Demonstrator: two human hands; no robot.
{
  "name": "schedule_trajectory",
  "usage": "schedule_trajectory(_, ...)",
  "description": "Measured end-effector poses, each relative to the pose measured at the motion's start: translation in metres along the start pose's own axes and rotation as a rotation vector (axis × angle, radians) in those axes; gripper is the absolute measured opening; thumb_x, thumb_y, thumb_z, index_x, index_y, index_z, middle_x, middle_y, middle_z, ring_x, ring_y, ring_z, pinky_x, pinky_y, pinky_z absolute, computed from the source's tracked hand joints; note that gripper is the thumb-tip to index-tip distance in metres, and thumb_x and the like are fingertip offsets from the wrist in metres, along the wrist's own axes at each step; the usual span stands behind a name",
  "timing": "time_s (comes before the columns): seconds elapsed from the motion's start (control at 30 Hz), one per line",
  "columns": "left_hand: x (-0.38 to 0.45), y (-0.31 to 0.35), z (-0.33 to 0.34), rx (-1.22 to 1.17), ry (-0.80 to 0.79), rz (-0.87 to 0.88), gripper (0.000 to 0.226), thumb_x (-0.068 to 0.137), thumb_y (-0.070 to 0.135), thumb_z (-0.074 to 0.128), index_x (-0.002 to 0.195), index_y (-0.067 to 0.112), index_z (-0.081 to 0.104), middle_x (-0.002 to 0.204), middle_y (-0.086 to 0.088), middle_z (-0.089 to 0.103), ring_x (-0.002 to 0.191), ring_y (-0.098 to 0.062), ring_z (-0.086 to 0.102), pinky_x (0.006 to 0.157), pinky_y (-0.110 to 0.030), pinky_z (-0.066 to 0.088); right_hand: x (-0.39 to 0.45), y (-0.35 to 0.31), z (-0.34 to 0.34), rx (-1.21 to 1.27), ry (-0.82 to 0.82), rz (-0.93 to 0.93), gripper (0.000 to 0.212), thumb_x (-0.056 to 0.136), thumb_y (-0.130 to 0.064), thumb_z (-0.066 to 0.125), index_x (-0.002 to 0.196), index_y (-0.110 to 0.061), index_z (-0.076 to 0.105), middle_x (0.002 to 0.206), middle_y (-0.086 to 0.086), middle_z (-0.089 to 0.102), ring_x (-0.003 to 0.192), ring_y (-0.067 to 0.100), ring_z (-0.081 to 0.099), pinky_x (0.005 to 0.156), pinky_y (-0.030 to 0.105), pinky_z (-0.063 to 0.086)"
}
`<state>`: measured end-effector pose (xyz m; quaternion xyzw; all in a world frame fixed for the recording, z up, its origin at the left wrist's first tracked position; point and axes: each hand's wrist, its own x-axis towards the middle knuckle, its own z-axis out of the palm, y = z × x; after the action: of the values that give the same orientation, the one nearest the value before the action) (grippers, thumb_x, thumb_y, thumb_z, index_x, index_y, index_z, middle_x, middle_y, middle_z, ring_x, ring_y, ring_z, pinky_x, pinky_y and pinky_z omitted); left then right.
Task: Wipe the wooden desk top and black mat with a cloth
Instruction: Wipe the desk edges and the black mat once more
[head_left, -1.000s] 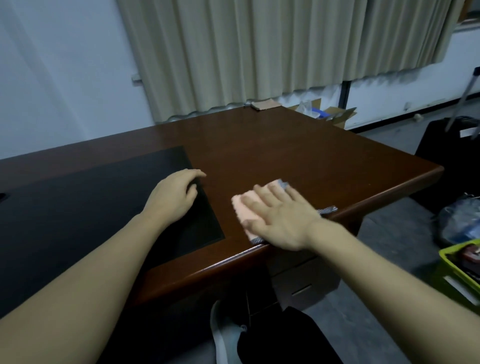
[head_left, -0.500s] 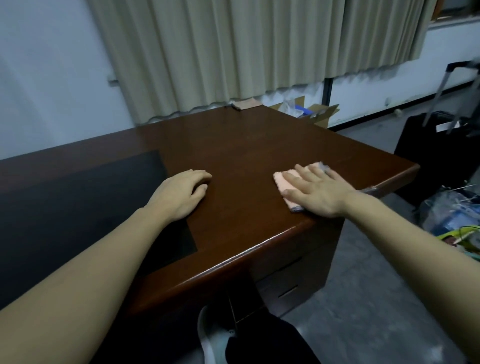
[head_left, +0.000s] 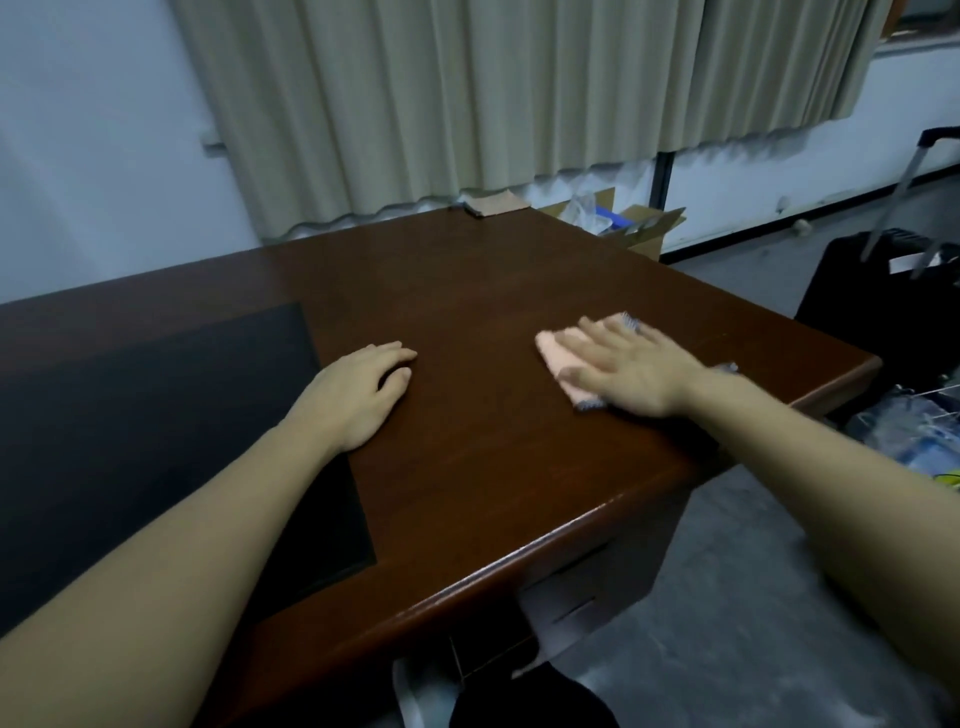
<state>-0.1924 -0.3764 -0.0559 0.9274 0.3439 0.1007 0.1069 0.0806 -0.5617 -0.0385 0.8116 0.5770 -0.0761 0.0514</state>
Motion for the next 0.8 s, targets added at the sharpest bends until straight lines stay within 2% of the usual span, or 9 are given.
schedule_trajectory(0.07,0.000,-0.002,0.000,-0.004,0.014,-0.003,0.043,0.108,0.041,0.033,0.149,0.033,0.045,0.160,0.007,0.036,0.150,-0.017,0.028,0.121,-0.040,0.024,0.031,-0.001,-0.006,0.025,-0.006,0.088,0.068,0.099,-0.071,0.012,0.160,-0.043,-0.003,0.170,-0.002,-0.007,0.156,0.026,-0.006,0.124,0.051,-0.001)
schedule_trajectory(0.13,0.000,-0.002,0.000,-0.010,0.033,-0.006,0.042,0.107,0.041,0.033,0.147,0.034,0.047,0.158,0.009,0.038,0.148,-0.015,0.030,0.121,-0.039,0.026,0.051,-0.026,-0.010,0.044,-0.011,0.102,0.068,0.100,-0.069,0.012,0.161,-0.041,-0.002,0.170,-0.002,-0.008,0.156,0.028,-0.008,0.124,0.054,-0.003)
schedule_trajectory(0.3,-0.002,0.001,-0.001,-0.089,0.041,-0.021,0.048,0.109,0.044,0.022,0.145,0.032,0.051,0.157,0.008,0.040,0.148,-0.013,0.029,0.120,-0.035,0.021,0.030,-0.107,0.000,0.006,0.026,-0.119,0.068,0.101,-0.066,0.011,0.161,-0.038,-0.004,0.170,-0.002,-0.011,0.156,0.027,-0.011,0.124,0.053,-0.004)
schedule_trajectory(0.4,-0.004,0.002,0.000,-0.135,0.053,-0.028,0.052,0.108,0.047,0.017,0.144,0.032,0.053,0.157,0.009,0.040,0.149,-0.012,0.028,0.121,-0.034,0.018,-0.010,-0.105,0.008,-0.018,0.056,-0.274,0.066,0.101,-0.067,0.009,0.160,-0.041,-0.006,0.169,-0.004,-0.011,0.156,0.022,-0.011,0.126,0.048,-0.004)
schedule_trajectory(0.47,-0.004,0.003,-0.001,-0.137,0.049,-0.035,0.054,0.108,0.049,0.017,0.144,0.032,0.052,0.158,0.009,0.039,0.149,-0.012,0.027,0.120,-0.034,0.017,-0.027,-0.080,0.008,-0.019,0.037,-0.299,0.065,0.101,-0.068,0.010,0.159,-0.044,-0.007,0.168,-0.008,-0.013,0.155,0.018,-0.012,0.126,0.043,-0.006)
schedule_trajectory(0.57,-0.003,0.002,-0.001,-0.105,0.030,-0.029,0.055,0.107,0.051,0.016,0.147,0.032,0.049,0.159,0.009,0.037,0.150,-0.012,0.026,0.121,-0.036,0.017,-0.018,-0.022,0.003,-0.007,0.004,-0.146,0.067,0.099,-0.069,0.012,0.158,-0.043,-0.008,0.168,-0.007,-0.012,0.155,0.018,-0.009,0.123,0.040,-0.004)
schedule_trajectory(0.67,-0.002,0.001,0.000,-0.073,0.024,-0.032,0.055,0.106,0.053,0.017,0.148,0.034,0.048,0.159,0.010,0.037,0.149,-0.012,0.026,0.122,-0.038,0.019,0.006,0.032,-0.004,0.024,-0.003,0.116,0.068,0.100,-0.069,0.013,0.159,-0.041,-0.005,0.170,-0.002,-0.007,0.156,0.024,-0.004,0.124,0.049,0.000)
schedule_trajectory(0.73,-0.002,0.001,0.000,-0.078,0.026,-0.037,0.054,0.106,0.053,0.019,0.147,0.034,0.048,0.159,0.010,0.037,0.149,-0.012,0.027,0.122,-0.038,0.020,0.014,0.041,-0.003,0.024,-0.002,0.203,0.067,0.100,-0.070,0.012,0.159,-0.042,-0.004,0.170,-0.001,-0.006,0.156,0.027,-0.004,0.124,0.052,0.000)
schedule_trajectory(0.8,-0.002,0.003,-0.001,-0.080,0.032,-0.036,0.053,0.106,0.052,0.021,0.147,0.033,0.049,0.159,0.010,0.038,0.149,-0.013,0.027,0.121,-0.038,0.020,0.008,0.024,0.000,0.006,-0.004,0.188,0.068,0.100,-0.071,0.011,0.159,-0.042,-0.006,0.170,-0.001,-0.009,0.156,0.029,-0.006,0.124,0.054,-0.001)
